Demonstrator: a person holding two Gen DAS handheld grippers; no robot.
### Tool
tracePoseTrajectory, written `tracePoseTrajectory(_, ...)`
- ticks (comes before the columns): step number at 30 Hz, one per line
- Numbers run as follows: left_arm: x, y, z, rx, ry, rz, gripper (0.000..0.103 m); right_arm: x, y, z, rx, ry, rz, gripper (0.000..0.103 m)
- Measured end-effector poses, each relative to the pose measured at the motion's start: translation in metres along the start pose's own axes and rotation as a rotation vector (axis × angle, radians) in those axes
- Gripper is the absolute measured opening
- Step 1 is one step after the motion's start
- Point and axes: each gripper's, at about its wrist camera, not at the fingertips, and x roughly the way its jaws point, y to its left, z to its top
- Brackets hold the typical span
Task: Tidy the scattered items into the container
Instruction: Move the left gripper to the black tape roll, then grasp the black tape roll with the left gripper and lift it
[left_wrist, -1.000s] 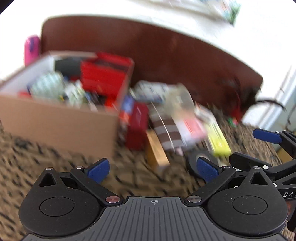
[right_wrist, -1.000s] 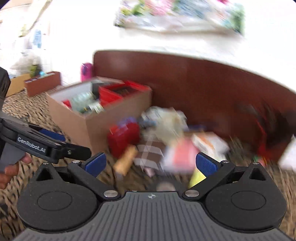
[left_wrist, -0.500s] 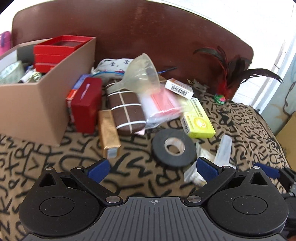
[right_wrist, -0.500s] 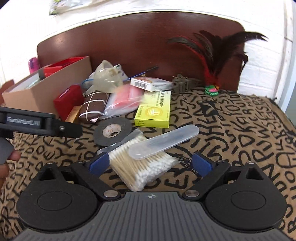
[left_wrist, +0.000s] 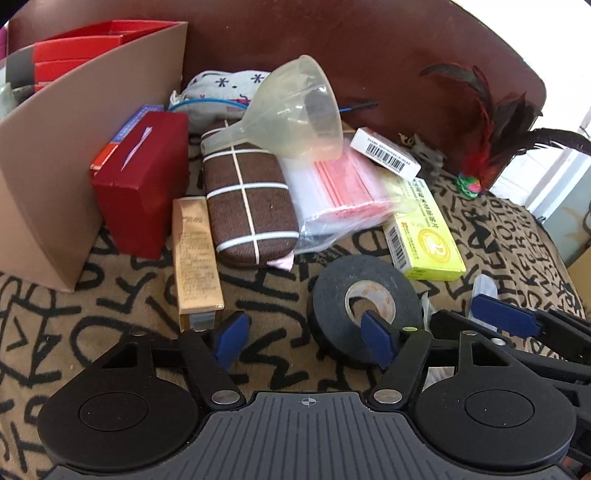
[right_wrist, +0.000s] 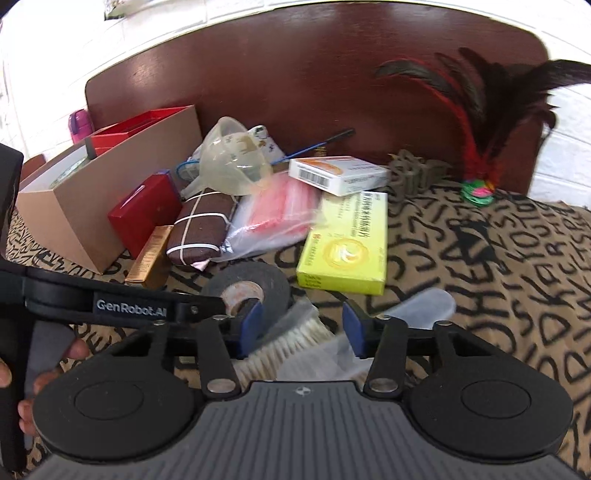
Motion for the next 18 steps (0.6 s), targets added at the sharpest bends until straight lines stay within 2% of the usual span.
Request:
tracePoseTrajectory(2,0.001,0.001,0.002,0.013,-0.007,-0.009,0.067,0.007,0.002,0.003,-0.012,0.011,0.016,0.044)
tracePoseTrajectory(3,0.002,0.002,0.004,0.011,-0.007,-0.019,0.06,0.01,0.003,0.005,-0.014,0.017,0.025,0.043)
tracePoseTrajectory(6,0.007,0.007,0.008,-0.003,0.005,-0.058,0.049,0.019,0.003,0.01,-0.018,0.032,0.046,0.038)
tracePoseTrajectory(8,0.008,0.01,0.009,-0.004,0.006,-0.079,0.048,0.024,0.002,0.012,-0.016,0.043,0.059,0.034)
tracePoseTrajectory(9,0.009,0.011,0.009,-0.005,0.005,-0.089,0.053,0.026,0.001,0.013,-0.015,0.05,0.065,0.033)
tracePoseTrajectory(11,0.011,0.011,0.009,0.003,-0.005,-0.102,0.053,0.032,-0.001,0.014,-0.006,0.066,0.072,0.03)
tracePoseTrajectory(16,0.015,0.011,0.012,0.025,-0.019,-0.119,0.058,0.037,-0.005,0.016,0.005,0.076,0.1,0.029)
tracePoseTrajectory(17,0.015,0.009,0.013,0.046,-0.013,-0.12,0.055,0.037,-0.005,0.017,-0.009,0.077,0.104,0.029)
tracePoseTrajectory(18,0.015,0.007,0.013,0.079,-0.006,-0.127,0.045,0.037,-0.004,0.017,-0.03,0.078,0.108,0.029)
